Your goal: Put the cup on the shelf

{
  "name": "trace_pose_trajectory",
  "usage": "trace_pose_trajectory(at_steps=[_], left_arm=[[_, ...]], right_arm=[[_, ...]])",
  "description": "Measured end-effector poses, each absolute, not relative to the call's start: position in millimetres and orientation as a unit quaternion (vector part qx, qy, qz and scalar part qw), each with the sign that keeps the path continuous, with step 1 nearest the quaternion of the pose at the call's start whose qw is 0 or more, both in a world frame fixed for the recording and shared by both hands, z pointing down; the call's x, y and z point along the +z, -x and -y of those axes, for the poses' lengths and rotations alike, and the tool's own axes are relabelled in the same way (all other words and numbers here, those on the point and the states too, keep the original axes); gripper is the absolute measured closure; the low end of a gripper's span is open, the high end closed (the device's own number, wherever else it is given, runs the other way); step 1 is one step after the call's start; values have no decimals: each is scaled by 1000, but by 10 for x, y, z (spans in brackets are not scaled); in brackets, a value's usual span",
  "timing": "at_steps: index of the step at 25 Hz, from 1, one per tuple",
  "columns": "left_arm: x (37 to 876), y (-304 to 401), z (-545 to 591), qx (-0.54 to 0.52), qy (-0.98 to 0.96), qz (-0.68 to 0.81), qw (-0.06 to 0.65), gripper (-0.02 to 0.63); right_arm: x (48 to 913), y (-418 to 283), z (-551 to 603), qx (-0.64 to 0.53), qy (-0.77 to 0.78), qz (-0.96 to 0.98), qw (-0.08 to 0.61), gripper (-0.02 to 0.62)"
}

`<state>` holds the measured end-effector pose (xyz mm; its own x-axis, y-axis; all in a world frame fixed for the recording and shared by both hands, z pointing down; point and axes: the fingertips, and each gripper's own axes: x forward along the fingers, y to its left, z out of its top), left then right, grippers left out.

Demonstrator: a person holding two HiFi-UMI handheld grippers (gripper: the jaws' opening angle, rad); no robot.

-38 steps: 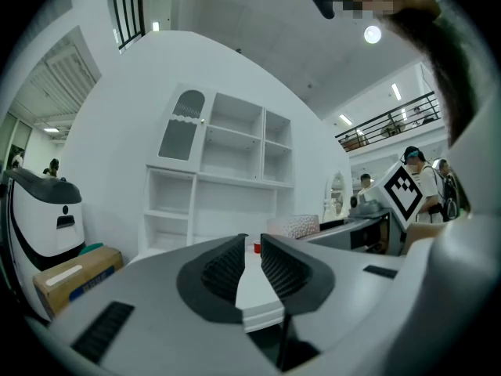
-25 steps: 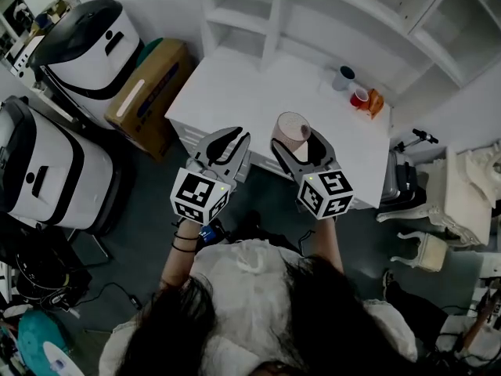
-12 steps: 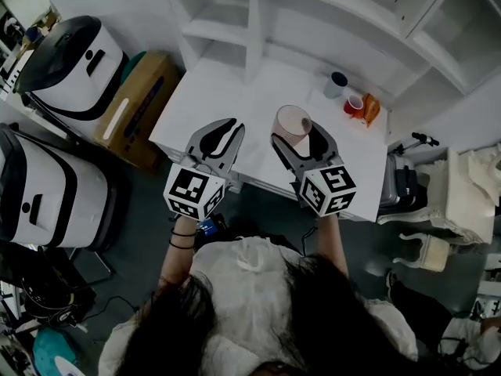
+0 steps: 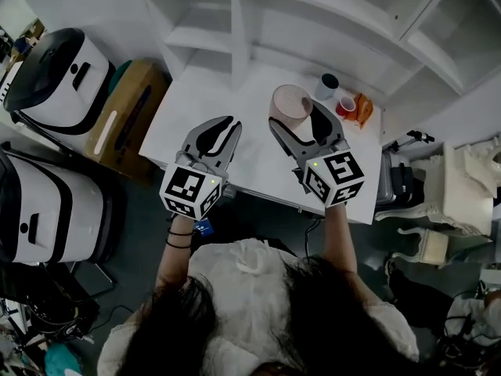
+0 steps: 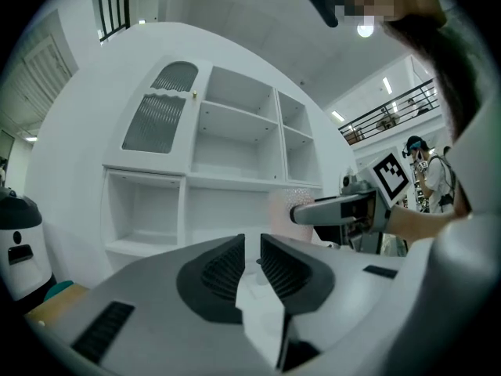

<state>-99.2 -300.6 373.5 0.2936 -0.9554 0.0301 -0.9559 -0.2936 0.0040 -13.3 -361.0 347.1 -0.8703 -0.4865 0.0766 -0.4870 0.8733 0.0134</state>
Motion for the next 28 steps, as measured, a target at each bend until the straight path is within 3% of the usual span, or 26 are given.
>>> trace_pose_trajectory(at_steps=[10, 28], left_arm=[[3647, 1098, 3452, 14, -839, 544, -1, 535], [3567, 1370, 4075, 18, -899, 438, -14, 535]], right_arm=[[2637, 332, 4169, -76, -290, 954, 10, 252], [1369, 730, 5476, -87, -377, 922, -16, 252]])
